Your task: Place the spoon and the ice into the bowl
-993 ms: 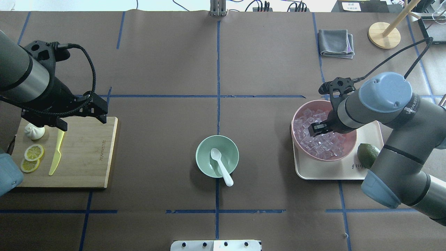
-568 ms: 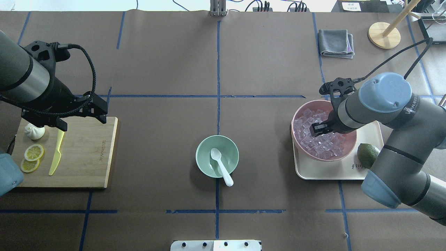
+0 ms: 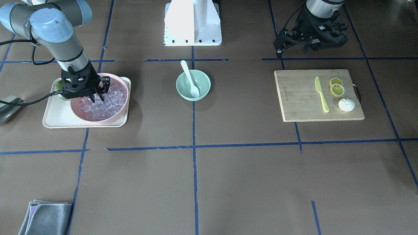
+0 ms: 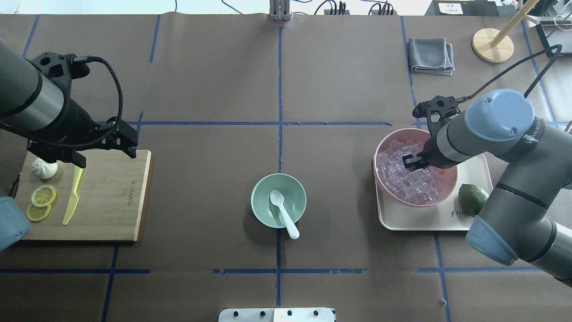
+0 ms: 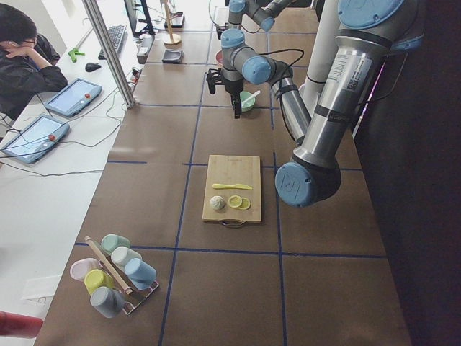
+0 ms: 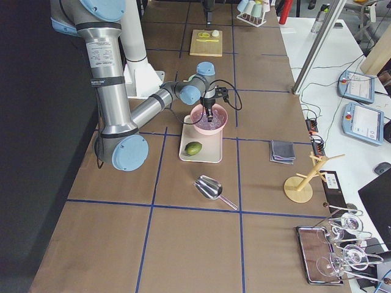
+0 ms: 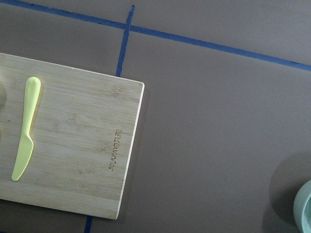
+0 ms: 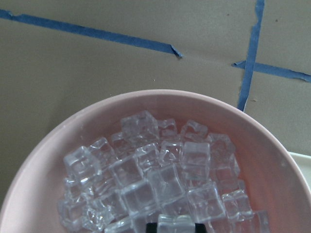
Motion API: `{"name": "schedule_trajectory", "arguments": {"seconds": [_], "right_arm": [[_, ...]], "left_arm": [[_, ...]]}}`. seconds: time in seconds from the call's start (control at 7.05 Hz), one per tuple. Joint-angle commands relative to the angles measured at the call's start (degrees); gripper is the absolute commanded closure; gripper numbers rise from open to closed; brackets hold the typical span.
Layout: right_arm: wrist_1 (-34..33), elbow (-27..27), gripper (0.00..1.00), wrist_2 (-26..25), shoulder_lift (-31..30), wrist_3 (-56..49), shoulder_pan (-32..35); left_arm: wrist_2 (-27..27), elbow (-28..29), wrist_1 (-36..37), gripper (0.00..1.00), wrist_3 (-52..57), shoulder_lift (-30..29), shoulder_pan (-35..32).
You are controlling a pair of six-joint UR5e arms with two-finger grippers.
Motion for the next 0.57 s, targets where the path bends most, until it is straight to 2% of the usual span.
{"name": "schedule_trajectory", "arguments": {"seconds": [0.0,0.14,0.43], "right_arm": [[-8.13,6.24,1.0,2.15,1.51,0.0,1.9],[-10.19,6.45,1.0,2.25,4.39,0.09,2.08],[-12.66,4.97,1.0,2.43,10.63,2.88,0.25]], "left_arm": [[0.04,-0.04,0.0,0.0,0.0,-0.07,-0.01],[0.22,-0.04,-0.09,0.0,0.17,0.45,-0.1],[0.22,-0.04,0.0,0.0,14.77,6.22,-4.11]]}}
